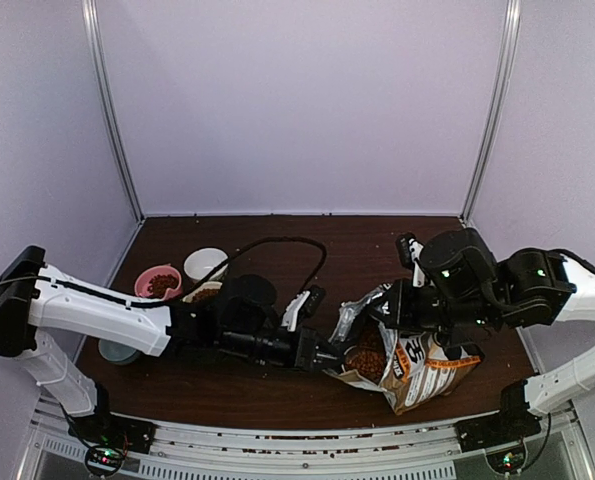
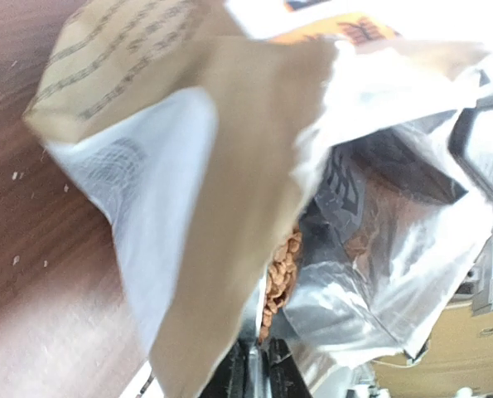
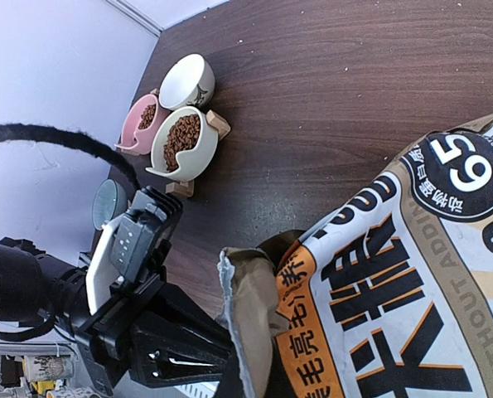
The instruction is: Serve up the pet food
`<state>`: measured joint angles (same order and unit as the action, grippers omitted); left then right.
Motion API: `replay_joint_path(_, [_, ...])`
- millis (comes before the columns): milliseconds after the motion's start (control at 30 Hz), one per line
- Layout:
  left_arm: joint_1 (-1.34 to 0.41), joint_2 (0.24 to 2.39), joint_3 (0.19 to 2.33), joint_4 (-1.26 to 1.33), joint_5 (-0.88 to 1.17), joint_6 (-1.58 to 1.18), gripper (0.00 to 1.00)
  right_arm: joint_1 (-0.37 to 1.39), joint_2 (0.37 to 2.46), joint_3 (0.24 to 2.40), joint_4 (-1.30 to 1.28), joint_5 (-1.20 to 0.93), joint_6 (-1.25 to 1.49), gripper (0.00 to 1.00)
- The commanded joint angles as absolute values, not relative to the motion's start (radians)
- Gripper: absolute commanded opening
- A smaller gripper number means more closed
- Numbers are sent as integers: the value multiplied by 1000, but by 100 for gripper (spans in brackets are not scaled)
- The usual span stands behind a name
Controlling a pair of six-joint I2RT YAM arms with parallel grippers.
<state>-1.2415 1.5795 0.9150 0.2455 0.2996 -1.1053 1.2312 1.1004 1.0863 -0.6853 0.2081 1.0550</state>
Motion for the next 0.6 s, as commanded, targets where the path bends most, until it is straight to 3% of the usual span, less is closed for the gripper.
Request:
replay_joint_path(0, [-1217,1498,838,456,326,-1245,0,1224,1073,1079,-685,294,1063,0])
replay_joint_path(567, [-1178,1310,715,485,221,-1348,0,1222,1075,1097,-697,310,1061,0])
